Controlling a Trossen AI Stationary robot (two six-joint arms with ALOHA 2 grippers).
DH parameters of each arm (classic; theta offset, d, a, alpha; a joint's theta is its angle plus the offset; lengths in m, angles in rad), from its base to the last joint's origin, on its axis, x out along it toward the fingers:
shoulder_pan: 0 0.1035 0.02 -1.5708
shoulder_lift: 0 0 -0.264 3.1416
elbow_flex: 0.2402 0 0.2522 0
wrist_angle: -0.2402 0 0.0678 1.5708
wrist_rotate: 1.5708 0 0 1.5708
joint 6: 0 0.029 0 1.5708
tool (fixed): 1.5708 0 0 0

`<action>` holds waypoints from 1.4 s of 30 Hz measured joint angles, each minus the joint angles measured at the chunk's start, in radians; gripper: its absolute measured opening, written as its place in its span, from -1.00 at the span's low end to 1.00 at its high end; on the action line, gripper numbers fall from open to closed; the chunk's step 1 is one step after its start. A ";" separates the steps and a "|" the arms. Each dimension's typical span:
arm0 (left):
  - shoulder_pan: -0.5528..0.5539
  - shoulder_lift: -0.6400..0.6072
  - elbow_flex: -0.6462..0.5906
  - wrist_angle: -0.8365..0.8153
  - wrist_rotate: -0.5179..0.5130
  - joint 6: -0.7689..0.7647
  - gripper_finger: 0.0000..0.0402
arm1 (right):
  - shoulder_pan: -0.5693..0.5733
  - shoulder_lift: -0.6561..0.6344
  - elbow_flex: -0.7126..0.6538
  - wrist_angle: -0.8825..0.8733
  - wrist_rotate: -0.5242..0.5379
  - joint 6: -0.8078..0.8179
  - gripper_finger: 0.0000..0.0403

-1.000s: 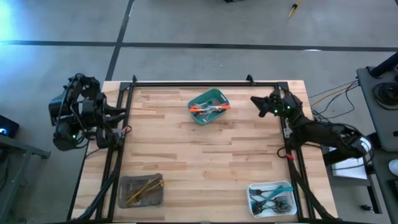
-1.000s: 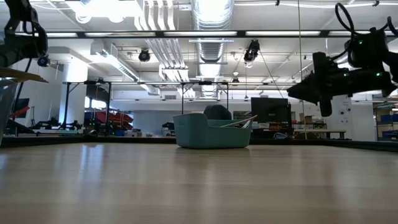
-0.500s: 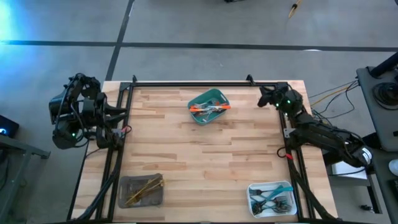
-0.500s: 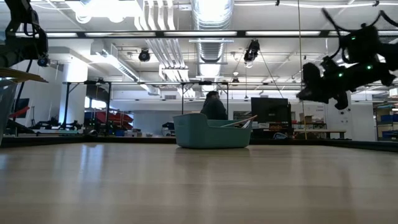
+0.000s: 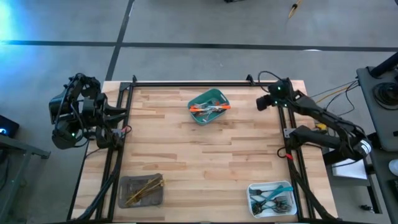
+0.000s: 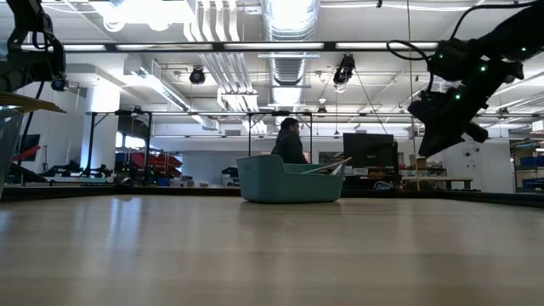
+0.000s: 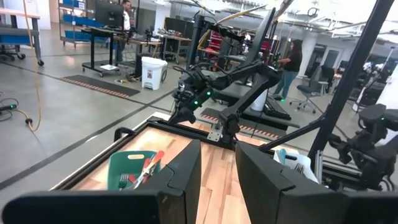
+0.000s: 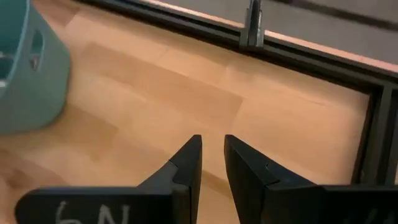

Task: Sort silverware by color (type)
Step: Return to Home Position

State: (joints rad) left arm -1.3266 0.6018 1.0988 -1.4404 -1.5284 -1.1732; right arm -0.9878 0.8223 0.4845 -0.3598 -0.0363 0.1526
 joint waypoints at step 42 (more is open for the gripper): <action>0.025 -0.011 -0.039 0.035 -0.043 0.017 -0.58 | -0.037 -0.788 -0.469 0.379 0.003 0.054 -0.70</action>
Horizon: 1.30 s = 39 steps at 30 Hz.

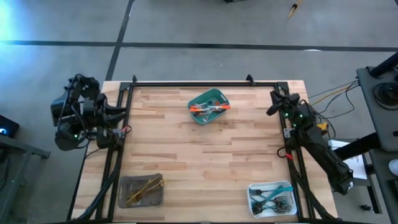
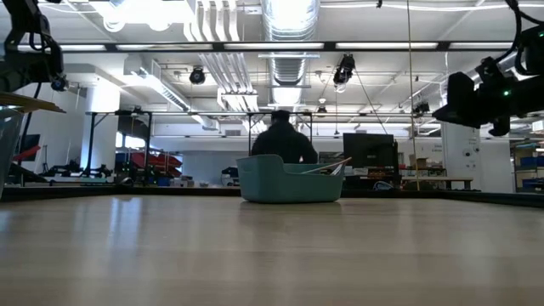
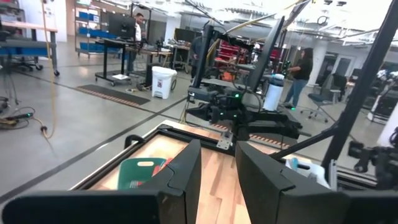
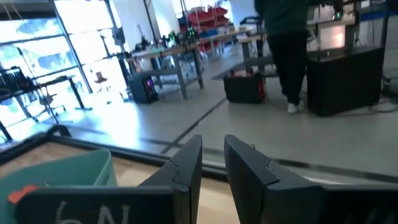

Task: Sort silverware by color (type)
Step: Return to Home Position

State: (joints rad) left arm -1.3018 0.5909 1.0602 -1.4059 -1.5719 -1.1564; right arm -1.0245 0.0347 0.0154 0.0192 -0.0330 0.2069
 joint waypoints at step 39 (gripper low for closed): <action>0.172 -0.226 -0.928 1.134 0.432 0.262 -0.58 | 0.001 0.014 0.000 -0.002 0.001 0.001 -0.70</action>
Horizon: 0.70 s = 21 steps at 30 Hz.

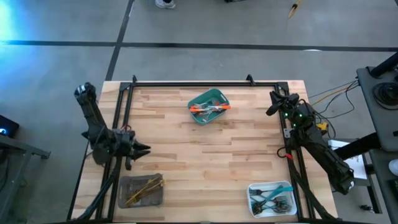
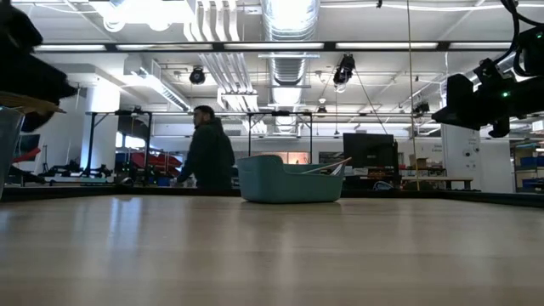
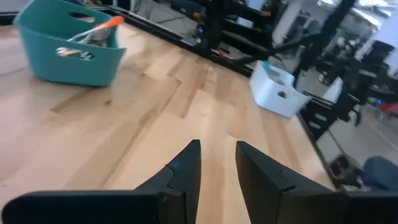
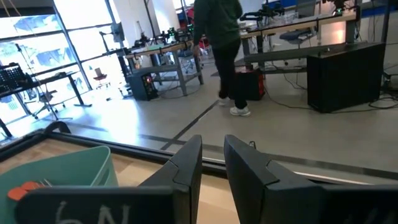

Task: Sort silverware by color (type)
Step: Return to Home Position

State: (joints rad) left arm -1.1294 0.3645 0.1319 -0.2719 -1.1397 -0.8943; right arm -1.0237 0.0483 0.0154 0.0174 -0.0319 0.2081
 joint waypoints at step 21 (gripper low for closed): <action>0.713 -0.253 -0.122 0.340 0.321 0.621 -0.58 | 0.000 0.000 0.000 -0.004 0.006 0.000 -0.70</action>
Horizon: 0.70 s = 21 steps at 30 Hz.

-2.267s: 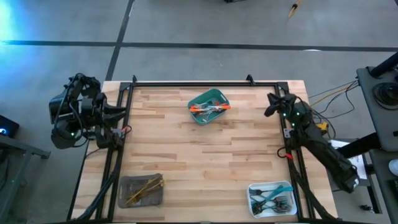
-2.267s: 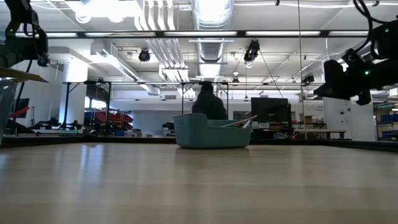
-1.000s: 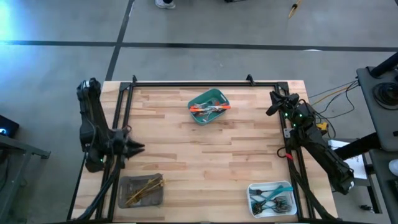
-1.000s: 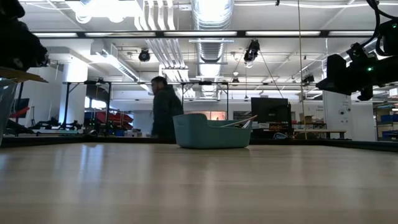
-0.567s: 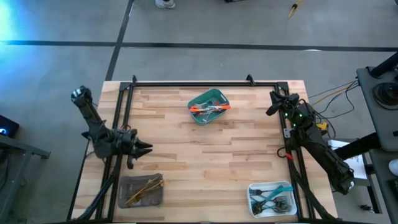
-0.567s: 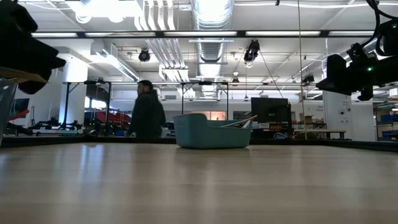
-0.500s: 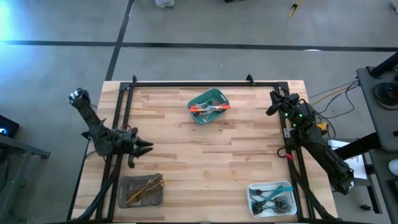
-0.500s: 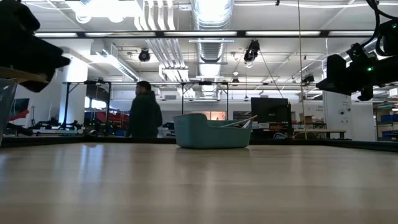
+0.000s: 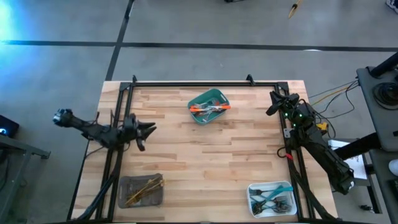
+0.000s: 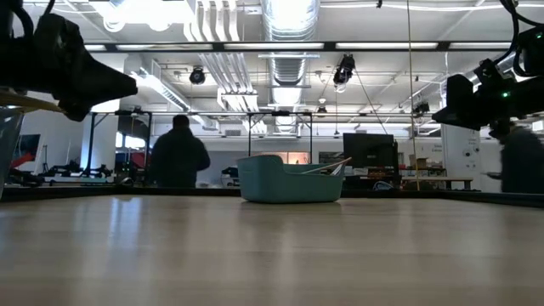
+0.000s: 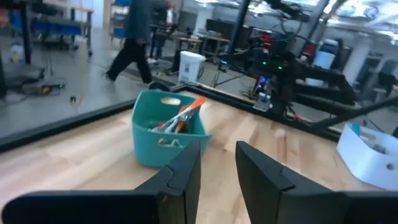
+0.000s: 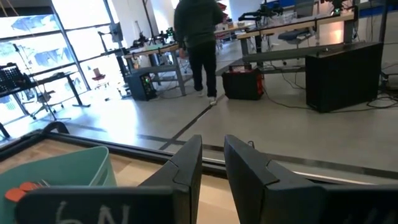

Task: Sort silverware by color (type)
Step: Return to Home Position

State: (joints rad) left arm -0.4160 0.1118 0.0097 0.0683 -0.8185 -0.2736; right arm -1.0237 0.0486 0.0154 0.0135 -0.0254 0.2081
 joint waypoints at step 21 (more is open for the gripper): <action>0.380 -0.105 -0.001 0.003 0.044 0.162 -0.58 | 0.000 0.000 0.000 0.000 0.001 0.000 -0.70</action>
State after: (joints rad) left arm -0.0359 0.0068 0.0090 0.0715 -0.7747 -0.1115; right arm -1.0237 0.0486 0.0154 0.0132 -0.0246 0.2085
